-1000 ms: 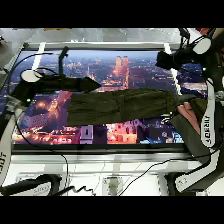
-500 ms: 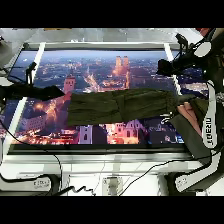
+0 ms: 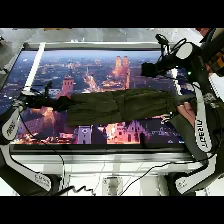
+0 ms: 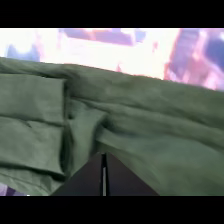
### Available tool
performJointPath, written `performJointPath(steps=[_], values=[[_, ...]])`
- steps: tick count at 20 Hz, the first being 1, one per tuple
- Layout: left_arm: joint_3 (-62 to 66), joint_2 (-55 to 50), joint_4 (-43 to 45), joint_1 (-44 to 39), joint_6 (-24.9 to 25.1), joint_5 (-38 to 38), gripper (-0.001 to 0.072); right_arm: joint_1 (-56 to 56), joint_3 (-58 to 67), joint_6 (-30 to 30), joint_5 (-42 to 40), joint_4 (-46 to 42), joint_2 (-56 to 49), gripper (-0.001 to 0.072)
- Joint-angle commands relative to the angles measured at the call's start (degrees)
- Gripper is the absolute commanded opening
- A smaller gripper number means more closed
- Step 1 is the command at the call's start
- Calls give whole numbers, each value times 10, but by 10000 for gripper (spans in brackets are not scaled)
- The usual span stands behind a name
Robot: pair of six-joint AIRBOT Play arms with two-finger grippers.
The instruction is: Fold the clothes and pants, and hang the long-sleeved shirts on hangers.
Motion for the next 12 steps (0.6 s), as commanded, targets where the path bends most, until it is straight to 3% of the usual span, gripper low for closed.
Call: performJointPath(steps=[1,2,3,4,5,6,8,12], values=[[0,-24,-19,-40,10,5,644,33,0,-5,-63,-2,-2,27],[0,-21,-20,-52,10,5,629,43,0,-5,-72,-2,-4,27],[0,-17,-20,-62,10,5,486,51,0,-5,-76,-4,-8,27],[0,-10,-19,-70,10,5,300,60,-3,-6,-79,-6,-12,27],[0,4,-19,-75,10,5,65,68,-7,-5,-79,-6,-17,26],[0,23,-19,-75,16,5,27,75,-14,-5,-79,-6,-21,27],[0,77,-15,-72,9,10,26,91,-37,-5,-79,-5,-31,27],[0,217,16,-70,-95,-15,27,144,-105,25,-121,37,-70,27]])
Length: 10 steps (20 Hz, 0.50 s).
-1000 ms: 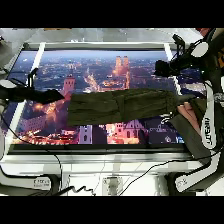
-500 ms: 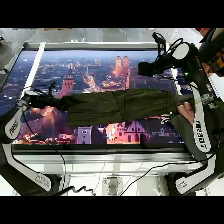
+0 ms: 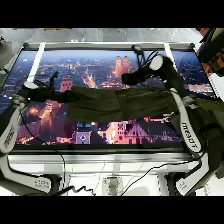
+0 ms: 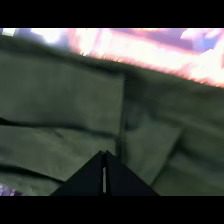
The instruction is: Fold the clothes and pants, and hang the long-sleeved shirts on hangers.
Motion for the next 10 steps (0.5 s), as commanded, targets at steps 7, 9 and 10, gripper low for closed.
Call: performJointPath(steps=[7,9,10], values=[[1,268,26,1,-113,-59,27,194,-64,47,-275,196,-107,26],[1,289,64,0,-120,-54,27,211,-62,47,-292,169,-104,27],[1,293,106,-2,-148,-50,27,207,-59,47,-274,139,-98,28]])
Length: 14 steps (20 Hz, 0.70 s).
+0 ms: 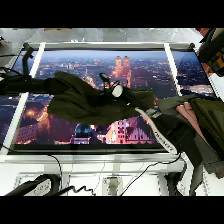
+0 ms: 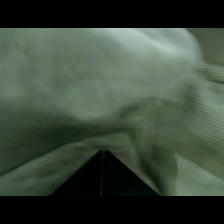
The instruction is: Fold the clothes and pants, and hang the long-sleeved shirts on hangers.
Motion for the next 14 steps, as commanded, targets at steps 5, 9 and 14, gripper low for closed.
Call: performJointPath(steps=[5,9,14], values=[[0,36,226,-71,-192,88,25,-89,31,1,166,-169,49,27],[0,8,240,-228,-226,259,25,-229,36,-3,255,-184,103,27],[1,-111,240,-439,-268,495,27,-363,36,-3,319,-183,144,27]])
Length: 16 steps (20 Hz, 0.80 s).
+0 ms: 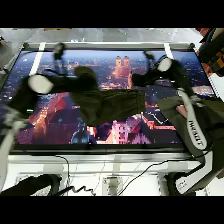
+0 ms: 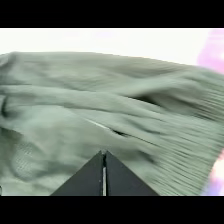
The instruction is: Fold the clothes and pants, and hang the long-sleeved shirts on hangers.
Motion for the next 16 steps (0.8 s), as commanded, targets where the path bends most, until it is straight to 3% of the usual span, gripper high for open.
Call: performJointPath(steps=[1,2,3,4,7,10,11,14,15,16], values=[[1,-85,11,-143,-27,205,31,-87,1,0,63,-8,22,27],[1,-110,10,-172,-27,249,138,-103,1,-1,73,-9,22,27],[1,-132,11,-198,-27,296,476,-118,1,-1,73,-12,22,27],[1,-147,10,-218,-27,341,713,-133,1,-1,67,-18,22,27],[1,-155,11,-236,-25,421,714,-171,1,-2,63,-42,22,27],[1,-144,52,-203,-24,393,713,-204,-18,-90,89,-28,22,26],[1,-137,68,-188,-22,371,713,-217,-39,-129,91,8,22,25],[1,-105,97,-142,-22,295,712,-253,-148,-351,145,229,21,26],[1,-96,97,-130,-22,277,712,-256,-188,-363,138,282,21,57],[1,-89,96,-119,-23,261,712,-254,-225,-363,115,310,21,373]])
